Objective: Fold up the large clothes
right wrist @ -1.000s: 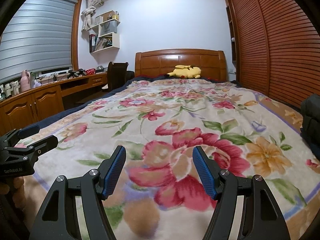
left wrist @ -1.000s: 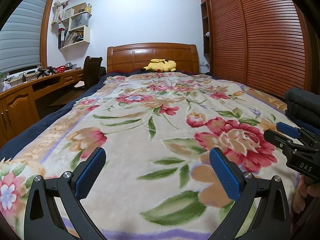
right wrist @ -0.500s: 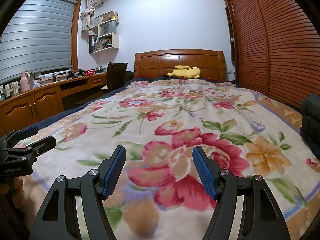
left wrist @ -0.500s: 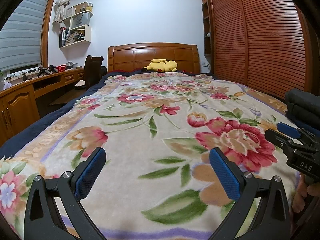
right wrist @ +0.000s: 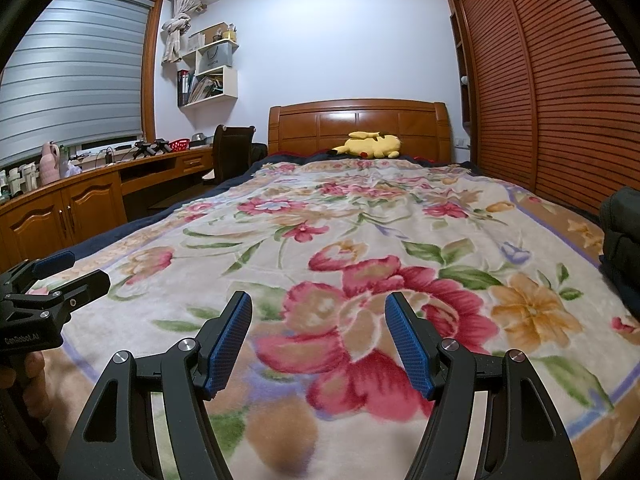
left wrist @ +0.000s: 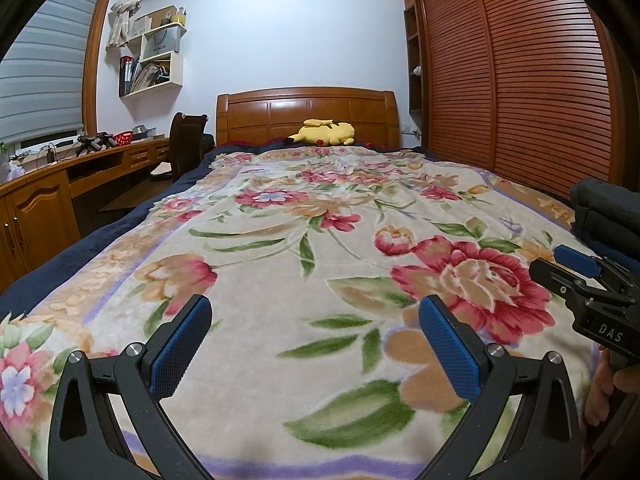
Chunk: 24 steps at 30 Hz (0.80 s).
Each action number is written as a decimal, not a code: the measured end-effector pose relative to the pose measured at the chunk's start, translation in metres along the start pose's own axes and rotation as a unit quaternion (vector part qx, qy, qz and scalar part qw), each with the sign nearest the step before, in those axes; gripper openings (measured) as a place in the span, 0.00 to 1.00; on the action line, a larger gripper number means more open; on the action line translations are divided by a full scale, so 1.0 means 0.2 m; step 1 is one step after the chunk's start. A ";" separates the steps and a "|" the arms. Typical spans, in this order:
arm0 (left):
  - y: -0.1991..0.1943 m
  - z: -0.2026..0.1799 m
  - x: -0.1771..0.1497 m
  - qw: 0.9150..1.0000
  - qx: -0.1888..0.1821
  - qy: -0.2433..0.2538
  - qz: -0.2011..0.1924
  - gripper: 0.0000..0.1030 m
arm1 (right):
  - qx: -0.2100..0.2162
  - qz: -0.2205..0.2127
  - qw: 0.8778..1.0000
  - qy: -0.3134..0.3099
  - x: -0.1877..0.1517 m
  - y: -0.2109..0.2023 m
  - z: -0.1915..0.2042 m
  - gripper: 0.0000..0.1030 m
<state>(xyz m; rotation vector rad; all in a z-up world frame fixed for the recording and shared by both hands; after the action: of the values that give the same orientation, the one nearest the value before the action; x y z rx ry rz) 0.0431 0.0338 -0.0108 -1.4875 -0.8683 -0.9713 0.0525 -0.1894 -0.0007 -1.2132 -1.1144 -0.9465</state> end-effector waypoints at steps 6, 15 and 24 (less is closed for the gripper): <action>0.00 0.00 0.00 1.000 0.000 0.000 0.000 1.00 | 0.001 0.000 1.000 0.000 0.00 0.00 0.00 0.69; -0.01 0.00 0.00 1.000 0.002 -0.001 -0.001 1.00 | 0.001 0.000 1.000 0.001 0.00 0.00 0.00 0.69; -0.01 0.00 0.00 1.000 0.002 -0.001 -0.002 1.00 | 0.001 -0.001 1.000 0.001 0.00 0.00 0.00 0.69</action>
<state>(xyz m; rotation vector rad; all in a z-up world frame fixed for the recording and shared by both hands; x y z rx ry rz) 0.0418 0.0343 -0.0103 -1.4835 -0.8740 -0.9696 0.0536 -0.1898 -0.0005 -1.2101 -1.1143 -0.9480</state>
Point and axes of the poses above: each gripper's, at about its wrist camera, not at the fingertips, and y roughly the way its jaws point, z to its left, x to its top, the point moved 4 cm from there along y, roughly the way its jaws point, and after that the axes turned 11 degrees about -x, right-handed, at the moved point
